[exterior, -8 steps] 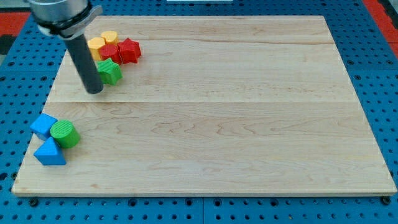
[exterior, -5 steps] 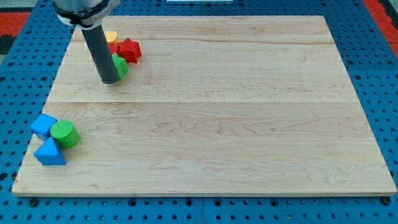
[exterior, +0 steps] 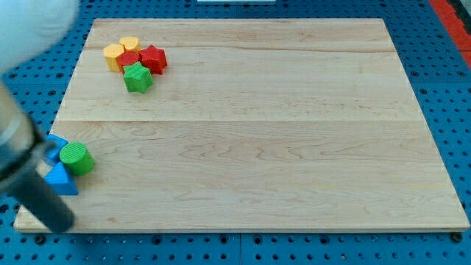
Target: Push the green star and blue cube to the bottom of the group of blocks
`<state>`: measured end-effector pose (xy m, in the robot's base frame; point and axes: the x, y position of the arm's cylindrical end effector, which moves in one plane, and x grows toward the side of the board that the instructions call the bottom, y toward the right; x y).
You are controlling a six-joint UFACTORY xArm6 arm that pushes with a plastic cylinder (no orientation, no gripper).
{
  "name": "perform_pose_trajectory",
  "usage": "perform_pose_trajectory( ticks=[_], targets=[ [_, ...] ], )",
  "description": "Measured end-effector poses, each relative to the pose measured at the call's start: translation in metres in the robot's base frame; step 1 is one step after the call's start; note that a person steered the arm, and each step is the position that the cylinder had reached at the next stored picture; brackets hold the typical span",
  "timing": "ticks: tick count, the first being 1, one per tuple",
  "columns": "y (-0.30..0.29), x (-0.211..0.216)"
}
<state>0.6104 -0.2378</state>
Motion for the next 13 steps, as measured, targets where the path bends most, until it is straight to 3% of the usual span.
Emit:
perform_pose_trajectory(
  ticks=[2,3,4,5,7,8,9,12,13],
  targets=[
    [-0.002,-0.062],
    [-0.001,-0.069],
    [0.008,-0.029],
    [-0.064,-0.038],
    [-0.065,-0.112],
    [-0.059,-0.130],
    [-0.004,-0.129],
    [0.060,-0.118],
    [0.047,-0.162]
  ],
)
